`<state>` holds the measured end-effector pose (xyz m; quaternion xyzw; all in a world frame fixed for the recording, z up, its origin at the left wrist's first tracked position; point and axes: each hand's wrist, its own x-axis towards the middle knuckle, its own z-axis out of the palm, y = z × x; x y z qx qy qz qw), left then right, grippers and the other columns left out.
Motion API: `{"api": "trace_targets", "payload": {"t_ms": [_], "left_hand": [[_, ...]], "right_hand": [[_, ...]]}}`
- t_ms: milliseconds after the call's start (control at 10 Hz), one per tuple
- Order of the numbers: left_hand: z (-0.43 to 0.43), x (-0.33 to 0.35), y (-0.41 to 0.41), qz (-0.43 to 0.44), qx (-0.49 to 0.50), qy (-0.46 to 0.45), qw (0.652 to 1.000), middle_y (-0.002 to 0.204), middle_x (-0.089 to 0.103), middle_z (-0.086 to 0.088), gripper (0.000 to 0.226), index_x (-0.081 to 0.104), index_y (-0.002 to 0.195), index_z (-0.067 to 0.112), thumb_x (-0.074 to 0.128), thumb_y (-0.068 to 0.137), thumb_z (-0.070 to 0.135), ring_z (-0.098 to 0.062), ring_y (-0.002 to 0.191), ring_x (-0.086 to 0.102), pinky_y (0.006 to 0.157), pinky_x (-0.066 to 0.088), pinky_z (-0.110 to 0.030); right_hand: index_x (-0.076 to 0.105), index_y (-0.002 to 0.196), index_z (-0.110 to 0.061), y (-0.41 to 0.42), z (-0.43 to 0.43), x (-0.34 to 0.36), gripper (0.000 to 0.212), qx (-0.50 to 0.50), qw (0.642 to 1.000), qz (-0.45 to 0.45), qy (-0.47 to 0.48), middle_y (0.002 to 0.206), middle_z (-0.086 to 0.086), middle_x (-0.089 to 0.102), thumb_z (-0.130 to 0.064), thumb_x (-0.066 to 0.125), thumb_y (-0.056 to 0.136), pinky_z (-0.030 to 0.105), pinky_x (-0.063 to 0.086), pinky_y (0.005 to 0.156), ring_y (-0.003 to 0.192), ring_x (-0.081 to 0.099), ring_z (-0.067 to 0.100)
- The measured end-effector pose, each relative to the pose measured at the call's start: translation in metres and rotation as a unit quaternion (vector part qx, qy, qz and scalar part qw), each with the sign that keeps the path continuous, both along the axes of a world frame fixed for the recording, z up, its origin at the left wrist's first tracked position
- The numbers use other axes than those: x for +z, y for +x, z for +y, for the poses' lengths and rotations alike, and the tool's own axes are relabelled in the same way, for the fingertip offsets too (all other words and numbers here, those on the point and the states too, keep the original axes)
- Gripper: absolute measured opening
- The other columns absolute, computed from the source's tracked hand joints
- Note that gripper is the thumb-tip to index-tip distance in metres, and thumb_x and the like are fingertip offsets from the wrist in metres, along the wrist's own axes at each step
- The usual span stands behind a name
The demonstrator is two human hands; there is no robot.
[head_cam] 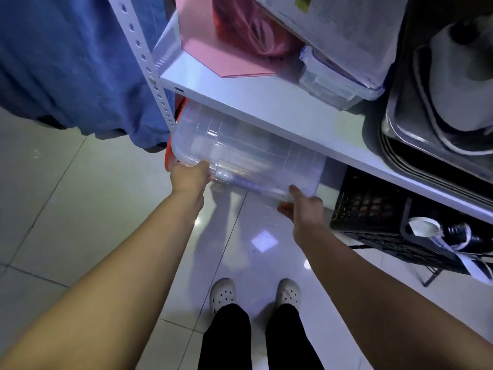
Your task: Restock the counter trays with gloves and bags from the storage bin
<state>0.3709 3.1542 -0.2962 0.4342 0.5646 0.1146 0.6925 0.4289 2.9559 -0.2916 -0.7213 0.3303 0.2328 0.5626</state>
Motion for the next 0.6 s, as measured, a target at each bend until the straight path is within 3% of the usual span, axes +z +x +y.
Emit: {"api": "trace_targets", "payload": {"t_ms": [100,200,300,400,500,600], "left_hand": [[0.013,-0.005,0.021,0.002,-0.016,0.003,1.000,0.083,0.058,-0.013,0.025,0.055,0.105,-0.003,0.058,0.081,-0.006,-0.023,0.067,0.057,0.062,0.054,-0.031],[0.022,-0.012,0.036,0.021,-0.034,0.015,0.999,0.087,0.060,-0.016,0.033,0.055,0.108,-0.006,0.063,0.076,-0.002,-0.028,0.076,0.060,0.073,0.055,-0.041],[0.029,-0.017,0.047,0.031,-0.054,0.002,0.998,0.077,0.064,-0.007,0.034,0.055,0.108,0.000,0.066,0.077,0.005,-0.023,0.076,0.066,0.079,0.056,-0.034],[0.032,-0.017,0.051,0.043,-0.094,0.014,0.995,0.078,0.062,-0.006,0.012,0.054,0.088,0.006,0.062,0.081,0.010,-0.023,0.075,0.060,0.069,0.050,-0.030],[0.033,-0.011,0.050,0.062,-0.141,0.054,0.987,0.070,0.054,-0.003,0.015,0.049,0.072,0.012,0.057,0.085,0.008,-0.026,0.075,0.055,0.067,0.050,-0.029],[0.027,-0.012,0.038,0.083,-0.183,0.096,0.975,0.075,0.055,-0.010,0.019,0.055,0.099,-0.001,0.056,0.083,0.008,-0.028,0.078,0.056,0.081,0.053,-0.039]], "right_hand": [[0.052,0.101,0.002,0.013,0.009,-0.002,0.028,0.035,0.999,-0.021,0.013,0.068,0.011,0.062,-0.012,0.068,0.081,0.032,0.057,0.069,0.042,0.064,0.009],[0.049,0.082,-0.004,0.025,0.016,-0.003,0.021,0.036,0.998,-0.040,0.025,0.065,0.008,0.060,-0.009,0.070,0.080,0.029,0.056,0.068,0.043,0.064,0.007],[0.050,0.094,-0.003,0.035,0.016,-0.010,0.025,0.032,0.998,-0.050,0.034,0.067,0.007,0.059,-0.011,0.070,0.080,0.022,0.057,0.062,0.044,0.064,0.007],[0.050,0.111,0.006,0.041,0.015,-0.014,0.043,0.060,0.997,-0.037,0.015,0.073,0.007,0.062,-0.019,0.071,0.082,0.019,0.055,0.057,0.045,0.064,0.006],[0.050,0.116,0.006,0.046,0.014,-0.014,0.050,0.086,0.996,-0.012,0.007,0.072,0.007,0.060,-0.023,0.071,0.082,0.025,0.057,0.063,0.047,0.063,0.009],[0.050,0.111,-0.001,0.042,0.007,-0.011,0.036,0.121,0.992,0.024,0.016,0.071,0.007,0.058,-0.017,0.067,0.084,0.027,0.058,0.068,0.052,0.059,0.012]]}}
